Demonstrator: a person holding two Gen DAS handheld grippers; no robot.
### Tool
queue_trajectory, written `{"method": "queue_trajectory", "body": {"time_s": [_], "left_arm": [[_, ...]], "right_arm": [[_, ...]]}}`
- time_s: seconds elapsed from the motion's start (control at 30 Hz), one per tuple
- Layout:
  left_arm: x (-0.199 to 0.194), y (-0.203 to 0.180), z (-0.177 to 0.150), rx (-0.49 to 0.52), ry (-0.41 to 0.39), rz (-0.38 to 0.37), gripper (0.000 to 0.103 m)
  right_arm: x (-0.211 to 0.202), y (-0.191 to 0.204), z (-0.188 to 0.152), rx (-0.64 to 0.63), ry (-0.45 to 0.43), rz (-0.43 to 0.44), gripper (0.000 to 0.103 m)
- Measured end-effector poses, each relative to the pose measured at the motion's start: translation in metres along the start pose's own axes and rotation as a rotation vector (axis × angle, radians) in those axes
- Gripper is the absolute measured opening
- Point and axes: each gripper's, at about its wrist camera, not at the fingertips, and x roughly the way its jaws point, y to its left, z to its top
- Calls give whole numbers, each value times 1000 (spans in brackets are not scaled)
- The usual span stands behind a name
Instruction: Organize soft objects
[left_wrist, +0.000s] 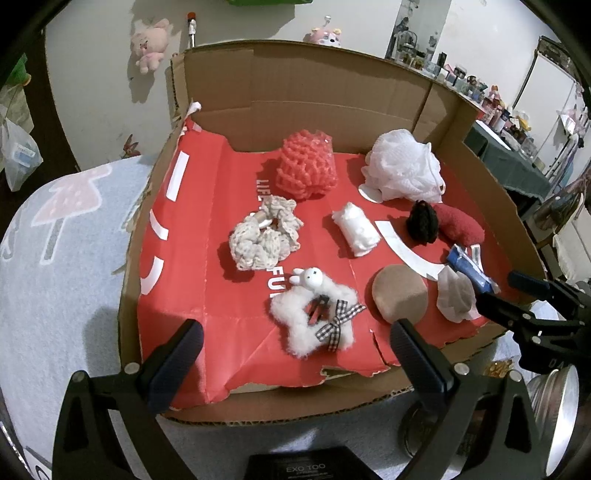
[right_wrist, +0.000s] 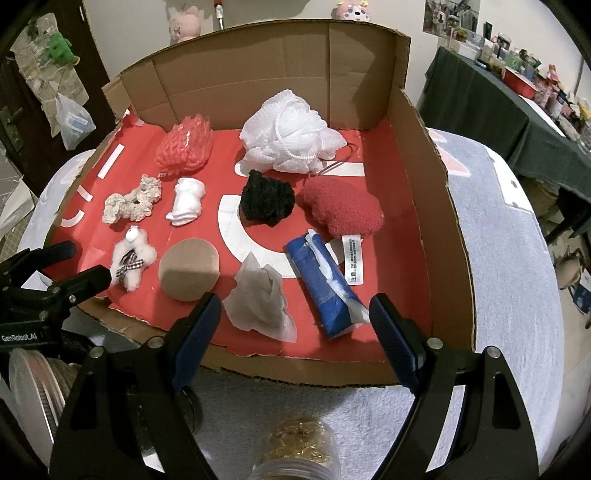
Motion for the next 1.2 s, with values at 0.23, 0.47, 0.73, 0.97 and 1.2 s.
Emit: {"method": "queue_trajectory", "body": {"time_s": [0.23,0.47,0.73,0.97,1.2], "left_arm": [[0,1,0,-1,-2,-2,103],[-1,1,0,-2,-3,-2,103],[-1,1,0,2,-5,-1,103],[-1,1,0,5,-5,-1,102],[-1,1,-1,6,-4,0,102]], "right_arm": [[-1,0,0,-4,-6,-5,82],[-2,-1,-1,-1,-14,-7,82],[-2,-1,-1,-2,-14,-6,82],[-2,-2,-1,-1,-14,-3,82],[-3,-2,0,2,-13,3,82]]}}
